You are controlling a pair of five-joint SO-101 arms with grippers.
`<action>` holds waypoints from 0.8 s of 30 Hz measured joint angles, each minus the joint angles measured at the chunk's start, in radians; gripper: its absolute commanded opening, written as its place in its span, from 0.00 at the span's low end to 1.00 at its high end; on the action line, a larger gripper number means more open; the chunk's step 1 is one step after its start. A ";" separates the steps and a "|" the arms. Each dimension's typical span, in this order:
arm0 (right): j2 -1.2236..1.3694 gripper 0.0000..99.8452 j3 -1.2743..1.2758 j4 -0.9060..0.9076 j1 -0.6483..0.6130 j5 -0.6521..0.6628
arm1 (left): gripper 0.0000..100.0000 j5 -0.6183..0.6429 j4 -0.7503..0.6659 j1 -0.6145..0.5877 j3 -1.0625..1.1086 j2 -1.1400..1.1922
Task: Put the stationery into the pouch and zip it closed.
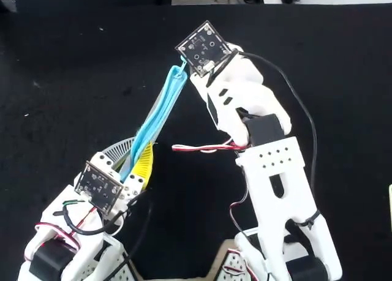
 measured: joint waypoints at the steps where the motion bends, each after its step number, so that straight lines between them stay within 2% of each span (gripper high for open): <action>1: 0.000 0.02 0.000 0.000 0.000 -0.002 | 0.03 0.000 0.000 0.000 0.000 0.000; 8: -0.057 0.23 -0.009 0.130 0.002 -0.158 | 0.03 0.000 0.002 0.003 0.002 0.000; 19: -0.379 0.24 -0.041 0.496 -0.230 -0.213 | 0.03 -0.044 0.017 0.005 0.000 -0.002; 24: -0.485 0.23 -0.043 0.608 -0.242 -0.247 | 0.03 -0.049 0.017 0.005 0.000 -0.002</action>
